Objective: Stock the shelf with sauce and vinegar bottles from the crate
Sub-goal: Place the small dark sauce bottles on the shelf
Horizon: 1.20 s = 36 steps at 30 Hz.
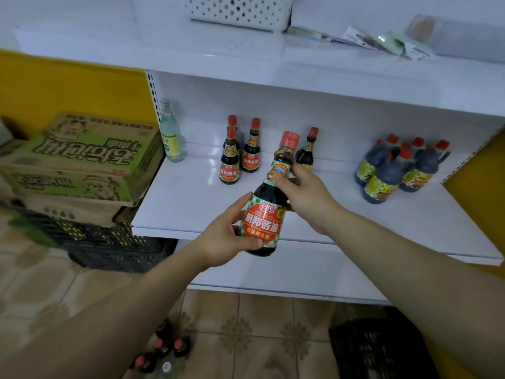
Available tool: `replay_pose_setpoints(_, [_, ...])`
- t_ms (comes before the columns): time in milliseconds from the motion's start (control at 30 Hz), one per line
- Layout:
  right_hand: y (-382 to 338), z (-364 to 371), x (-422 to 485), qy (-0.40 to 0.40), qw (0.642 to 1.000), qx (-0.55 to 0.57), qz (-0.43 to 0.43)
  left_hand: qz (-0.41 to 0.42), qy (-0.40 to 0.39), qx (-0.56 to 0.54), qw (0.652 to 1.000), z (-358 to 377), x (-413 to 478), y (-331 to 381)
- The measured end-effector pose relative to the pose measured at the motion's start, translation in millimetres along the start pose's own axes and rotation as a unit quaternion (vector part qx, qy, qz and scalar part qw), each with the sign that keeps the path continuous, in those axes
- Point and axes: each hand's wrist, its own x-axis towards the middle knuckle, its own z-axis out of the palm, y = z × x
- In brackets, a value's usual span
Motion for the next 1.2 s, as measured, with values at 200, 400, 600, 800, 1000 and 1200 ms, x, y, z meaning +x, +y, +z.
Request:
replay_pose_setpoints(200, [18.9,0.6,56.7,-0.043,0.999,-0.015,0.012,-0.056,0.035,0.003,0.998,-13.5,38.7,-15.8])
replay_pose_setpoints(400, [49.6,0.8,108.8,-0.086,0.996,-0.027,0.000,-0.076,0.083,-0.023,0.993,-15.7,75.5,-38.9])
replay_pose_setpoints(600, [83.1,16.8,146.4,-0.125,0.991,-0.038,-0.035,-0.089,0.106,-0.001,0.990,-23.8,108.3,-82.5])
replay_pose_setpoints(800, [128.3,49.1,166.6,-0.111,0.992,-0.025,-0.051,-0.088,0.115,0.083,0.986,-47.0,135.9,-135.3])
replay_pose_setpoints(1000, [150.1,72.2,181.1,-0.040,0.993,-0.014,-0.106,-0.033,0.160,0.135,0.977,-73.1,163.0,-169.8])
replay_pose_setpoints(1200, [155.9,89.3,189.8,-0.017,0.986,-0.039,-0.160,0.010,0.148,0.147,0.978,-92.3,182.3,-181.1])
